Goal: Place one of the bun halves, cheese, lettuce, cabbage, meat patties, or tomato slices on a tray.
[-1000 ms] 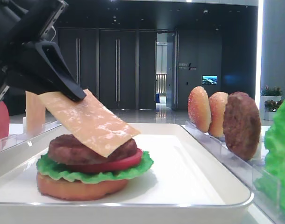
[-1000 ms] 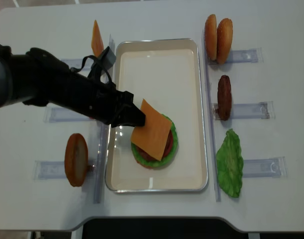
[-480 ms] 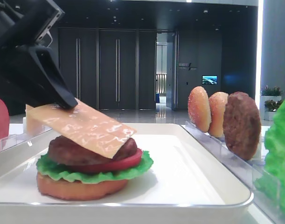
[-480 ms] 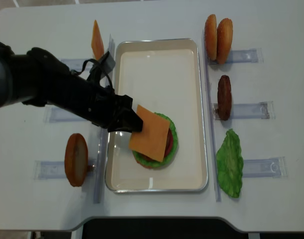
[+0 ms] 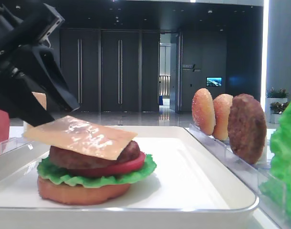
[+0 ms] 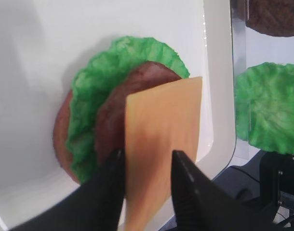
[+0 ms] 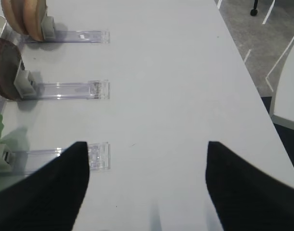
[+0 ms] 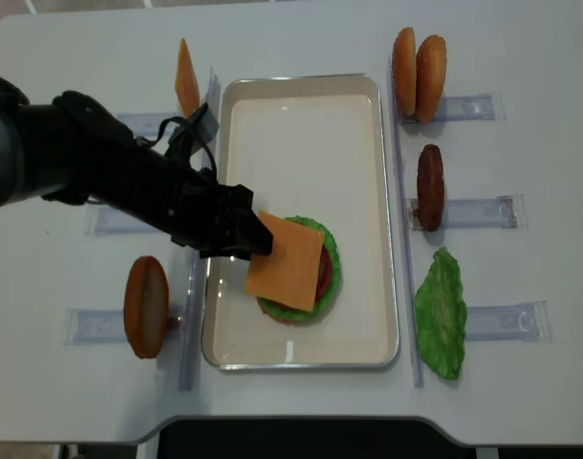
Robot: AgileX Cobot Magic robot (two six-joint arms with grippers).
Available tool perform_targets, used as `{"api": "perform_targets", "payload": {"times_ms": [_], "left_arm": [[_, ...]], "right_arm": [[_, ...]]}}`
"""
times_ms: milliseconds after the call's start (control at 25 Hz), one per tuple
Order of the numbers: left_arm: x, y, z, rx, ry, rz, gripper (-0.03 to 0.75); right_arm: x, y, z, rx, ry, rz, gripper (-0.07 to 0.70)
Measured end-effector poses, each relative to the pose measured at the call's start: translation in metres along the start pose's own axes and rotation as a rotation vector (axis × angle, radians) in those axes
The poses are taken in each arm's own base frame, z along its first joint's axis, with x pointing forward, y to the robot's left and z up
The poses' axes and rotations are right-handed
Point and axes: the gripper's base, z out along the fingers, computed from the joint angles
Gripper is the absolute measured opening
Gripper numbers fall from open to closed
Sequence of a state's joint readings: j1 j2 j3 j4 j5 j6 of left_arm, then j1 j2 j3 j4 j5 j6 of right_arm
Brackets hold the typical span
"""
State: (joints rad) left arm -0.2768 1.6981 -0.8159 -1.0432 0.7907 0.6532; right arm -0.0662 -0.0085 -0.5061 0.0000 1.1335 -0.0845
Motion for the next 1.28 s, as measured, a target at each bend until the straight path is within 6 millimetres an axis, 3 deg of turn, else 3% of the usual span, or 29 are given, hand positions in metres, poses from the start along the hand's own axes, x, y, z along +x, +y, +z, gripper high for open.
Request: {"api": "perform_targets", "payload": {"times_ms": [200,320,800,1280], "left_arm": [[-0.001,0.002,0.0,-0.021,-0.008,-0.014,0.49],[-0.001,0.004,-0.001,-0.052,0.006,-0.013,0.551],[-0.018,-0.01,-0.03,-0.192,0.051,0.045,0.572],[-0.028,-0.031,-0.093,-0.484,0.152,0.121,0.572]], "right_arm": [[0.0,0.0,0.0,0.0,0.0,0.0,0.485],[0.0,0.0,0.0,0.0,0.0,0.0,0.485],[0.0,0.0,0.0,0.0,0.0,0.0,0.485],[0.0,0.0,0.0,0.0,0.0,0.0,0.485]]}}
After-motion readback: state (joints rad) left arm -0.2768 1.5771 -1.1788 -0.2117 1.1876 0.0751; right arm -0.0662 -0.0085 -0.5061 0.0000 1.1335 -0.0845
